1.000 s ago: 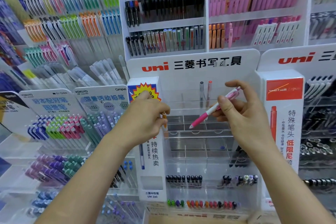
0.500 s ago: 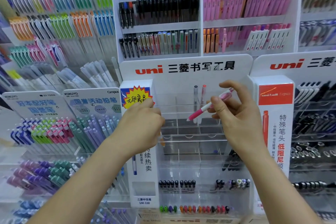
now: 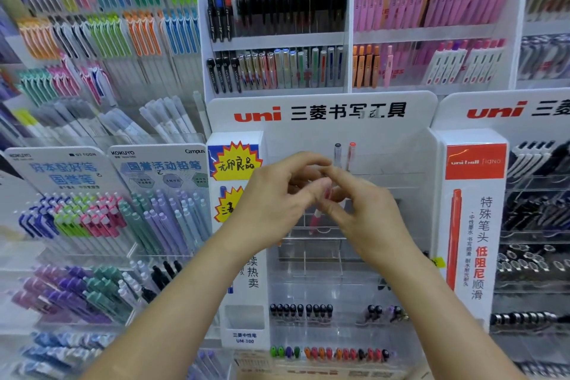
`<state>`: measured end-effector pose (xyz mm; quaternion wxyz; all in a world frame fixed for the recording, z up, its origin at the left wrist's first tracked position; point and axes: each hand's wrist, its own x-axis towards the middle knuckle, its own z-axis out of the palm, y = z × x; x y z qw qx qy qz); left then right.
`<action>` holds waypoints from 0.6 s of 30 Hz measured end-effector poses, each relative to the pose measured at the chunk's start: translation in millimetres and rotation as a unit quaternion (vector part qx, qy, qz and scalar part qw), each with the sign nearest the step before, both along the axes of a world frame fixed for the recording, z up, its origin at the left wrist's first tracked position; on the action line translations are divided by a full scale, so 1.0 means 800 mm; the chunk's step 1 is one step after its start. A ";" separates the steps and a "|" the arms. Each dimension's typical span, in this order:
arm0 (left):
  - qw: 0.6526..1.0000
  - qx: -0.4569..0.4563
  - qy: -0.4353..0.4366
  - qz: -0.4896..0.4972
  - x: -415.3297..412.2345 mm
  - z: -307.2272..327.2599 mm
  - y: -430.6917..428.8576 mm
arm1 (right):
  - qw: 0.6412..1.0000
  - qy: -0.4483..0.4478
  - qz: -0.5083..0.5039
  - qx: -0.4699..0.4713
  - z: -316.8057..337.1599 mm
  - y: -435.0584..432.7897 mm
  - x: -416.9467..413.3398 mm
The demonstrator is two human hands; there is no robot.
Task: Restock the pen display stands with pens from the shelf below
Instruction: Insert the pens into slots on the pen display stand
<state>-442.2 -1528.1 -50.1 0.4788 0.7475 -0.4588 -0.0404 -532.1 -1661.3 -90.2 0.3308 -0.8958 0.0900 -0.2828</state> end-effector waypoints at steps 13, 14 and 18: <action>0.997 0.023 -0.063 0.049 0.016 -0.012 -0.008 | 0.997 0.049 -0.027 -0.055 -0.012 -0.015 -0.013; 0.995 0.022 -0.082 0.051 0.016 -0.013 -0.008 | 0.996 0.039 -0.029 -0.072 -0.016 -0.019 -0.015; 0.982 0.030 -0.179 0.047 0.017 -0.017 -0.011 | 0.993 0.023 -0.030 -0.115 -0.025 -0.023 -0.013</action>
